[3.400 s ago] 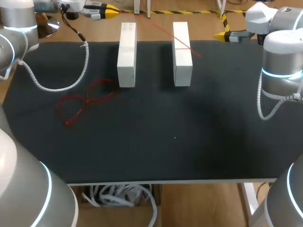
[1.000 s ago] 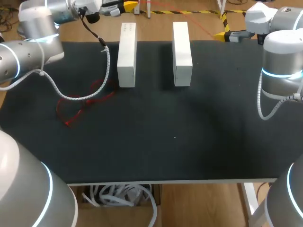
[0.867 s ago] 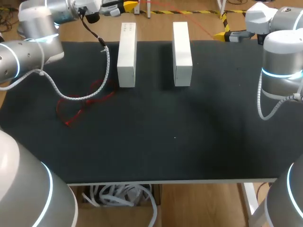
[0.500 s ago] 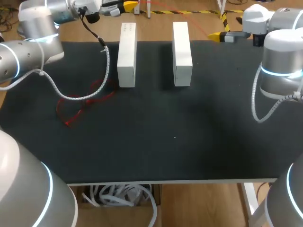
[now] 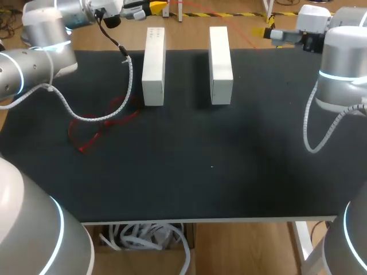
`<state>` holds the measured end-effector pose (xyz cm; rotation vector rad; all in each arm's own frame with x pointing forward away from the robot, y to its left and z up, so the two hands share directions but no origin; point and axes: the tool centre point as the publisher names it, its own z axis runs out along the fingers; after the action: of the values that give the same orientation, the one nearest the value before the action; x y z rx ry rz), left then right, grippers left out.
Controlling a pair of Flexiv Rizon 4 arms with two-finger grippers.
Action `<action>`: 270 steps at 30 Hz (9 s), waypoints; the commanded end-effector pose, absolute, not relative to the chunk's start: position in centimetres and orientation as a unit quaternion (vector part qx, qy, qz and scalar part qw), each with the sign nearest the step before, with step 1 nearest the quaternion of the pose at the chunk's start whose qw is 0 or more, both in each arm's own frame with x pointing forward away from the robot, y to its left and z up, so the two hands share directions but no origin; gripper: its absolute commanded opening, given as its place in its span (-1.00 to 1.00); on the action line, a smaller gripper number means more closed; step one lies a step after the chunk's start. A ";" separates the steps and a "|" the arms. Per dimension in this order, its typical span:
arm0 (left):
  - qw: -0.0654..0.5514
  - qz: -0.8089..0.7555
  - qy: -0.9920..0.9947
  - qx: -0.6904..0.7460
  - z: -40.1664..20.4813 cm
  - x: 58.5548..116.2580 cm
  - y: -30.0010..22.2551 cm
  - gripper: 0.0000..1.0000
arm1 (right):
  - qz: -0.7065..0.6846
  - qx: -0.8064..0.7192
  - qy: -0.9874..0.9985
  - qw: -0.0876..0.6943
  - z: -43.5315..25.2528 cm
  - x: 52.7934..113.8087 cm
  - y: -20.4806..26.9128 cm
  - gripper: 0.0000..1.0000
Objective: Grab the tape and strap the tape.
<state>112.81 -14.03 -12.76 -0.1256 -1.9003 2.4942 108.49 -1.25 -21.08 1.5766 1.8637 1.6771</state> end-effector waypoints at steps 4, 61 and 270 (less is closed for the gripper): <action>-0.001 0.795 -0.605 -0.039 -12.8 112.7 -14.1 -1.00 | 0.593 0.728 0.323 -0.115 -21.1 108.4 -1.2 1.00; -0.001 0.795 -0.605 -0.039 -12.8 112.7 -14.1 -1.00 | 0.681 0.716 -0.144 -0.050 -22.7 112.2 1.5 1.00; -0.032 0.254 -0.967 0.015 -5.8 111.9 -14.0 -1.00 | 0.690 0.711 -0.044 -0.129 -19.3 111.8 -0.2 -1.00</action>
<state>112.50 -13.80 -6.46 0.0064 -2.7896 1.4647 111.84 0.25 -19.46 2.4264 -0.1659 2.3695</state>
